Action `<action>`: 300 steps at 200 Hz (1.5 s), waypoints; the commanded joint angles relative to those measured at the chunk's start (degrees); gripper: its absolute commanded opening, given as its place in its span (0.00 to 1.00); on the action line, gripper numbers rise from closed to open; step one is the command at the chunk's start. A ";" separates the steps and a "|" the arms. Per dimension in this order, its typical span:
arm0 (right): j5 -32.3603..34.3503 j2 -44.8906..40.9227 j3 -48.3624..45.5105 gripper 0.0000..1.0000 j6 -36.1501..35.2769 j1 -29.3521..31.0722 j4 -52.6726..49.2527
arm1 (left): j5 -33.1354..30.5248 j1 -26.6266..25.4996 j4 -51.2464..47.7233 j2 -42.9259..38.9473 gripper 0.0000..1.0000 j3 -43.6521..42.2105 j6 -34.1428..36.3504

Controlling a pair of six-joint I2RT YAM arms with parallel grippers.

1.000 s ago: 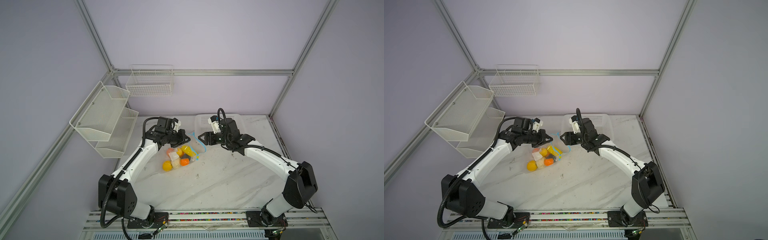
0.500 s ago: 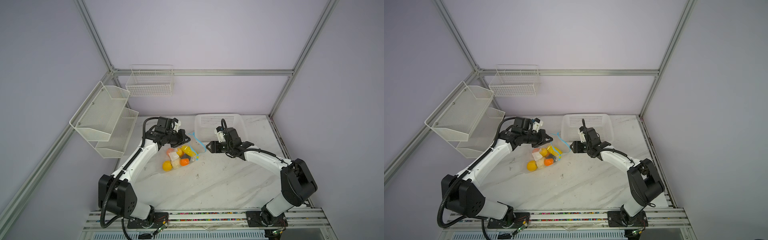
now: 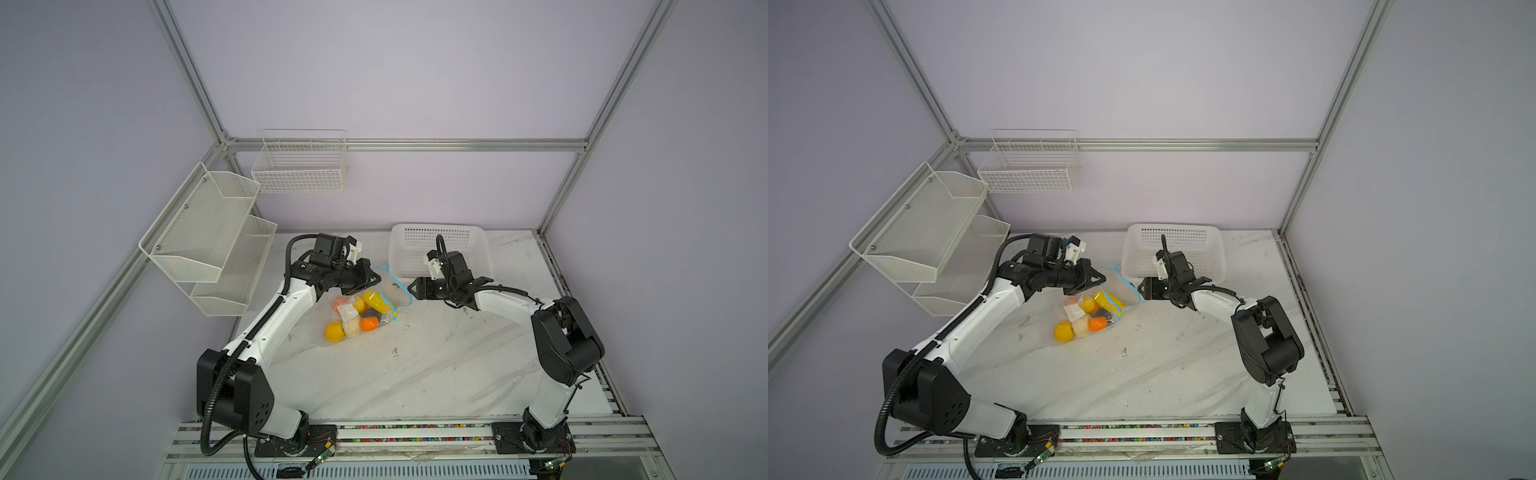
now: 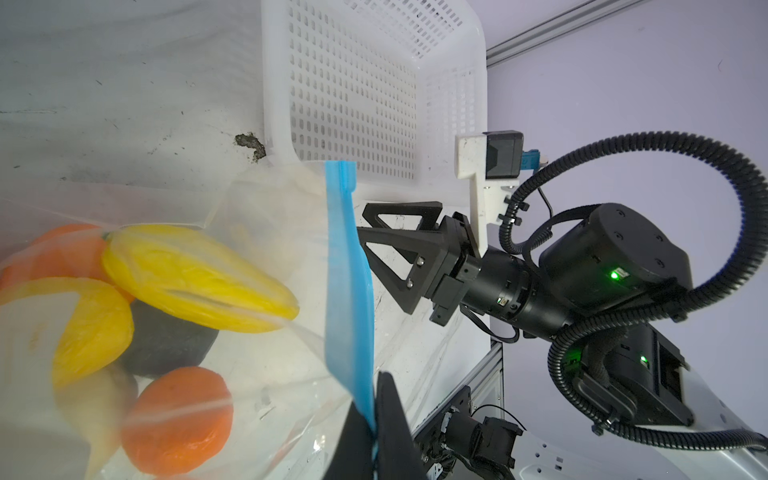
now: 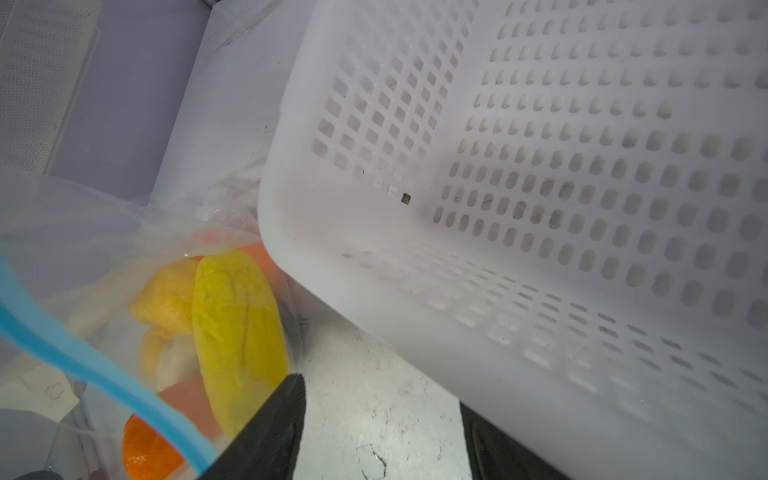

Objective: Place the food in the zip-top bag and seal the zipper
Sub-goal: 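Raise the open right gripper out of the bag and draw it back, then move the right gripper to the blue zipper edge and pinch it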

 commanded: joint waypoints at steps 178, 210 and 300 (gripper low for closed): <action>5.17 -8.42 -7.23 0.62 -2.92 -4.91 -2.09 | 1.40 0.05 -0.51 0.26 0.00 2.85 1.84; 6.43 -8.14 -4.92 0.62 -4.14 -5.54 -3.36 | 1.49 0.05 -0.56 -0.20 0.00 2.61 1.76; -16.27 -22.78 -11.11 0.58 14.62 -4.47 -0.90 | 1.25 0.01 -3.42 -2.00 0.00 3.29 2.13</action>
